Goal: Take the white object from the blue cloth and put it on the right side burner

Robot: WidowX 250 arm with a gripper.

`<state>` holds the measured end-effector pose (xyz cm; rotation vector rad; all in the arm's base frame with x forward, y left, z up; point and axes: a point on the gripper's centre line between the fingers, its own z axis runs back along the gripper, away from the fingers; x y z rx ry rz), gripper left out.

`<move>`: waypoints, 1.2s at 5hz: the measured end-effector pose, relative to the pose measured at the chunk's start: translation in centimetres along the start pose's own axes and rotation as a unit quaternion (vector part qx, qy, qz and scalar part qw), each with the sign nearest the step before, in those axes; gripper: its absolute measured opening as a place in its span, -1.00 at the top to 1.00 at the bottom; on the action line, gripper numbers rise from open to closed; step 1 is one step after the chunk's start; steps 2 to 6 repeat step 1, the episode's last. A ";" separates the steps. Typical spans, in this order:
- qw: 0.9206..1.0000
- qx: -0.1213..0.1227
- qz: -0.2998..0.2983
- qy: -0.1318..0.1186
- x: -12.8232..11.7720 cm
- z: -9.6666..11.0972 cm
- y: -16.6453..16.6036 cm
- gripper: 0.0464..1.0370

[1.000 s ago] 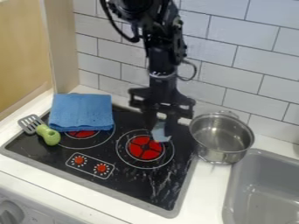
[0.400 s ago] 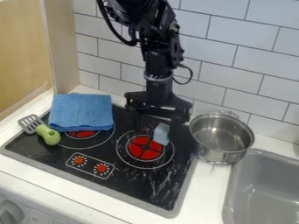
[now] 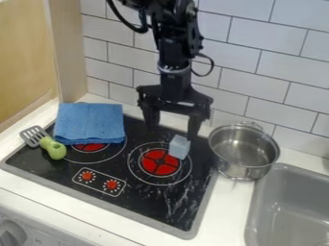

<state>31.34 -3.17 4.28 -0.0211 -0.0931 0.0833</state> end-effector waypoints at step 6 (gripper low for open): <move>1.000 0.001 -0.006 -0.016 0.1 1.4 0.0 -0.92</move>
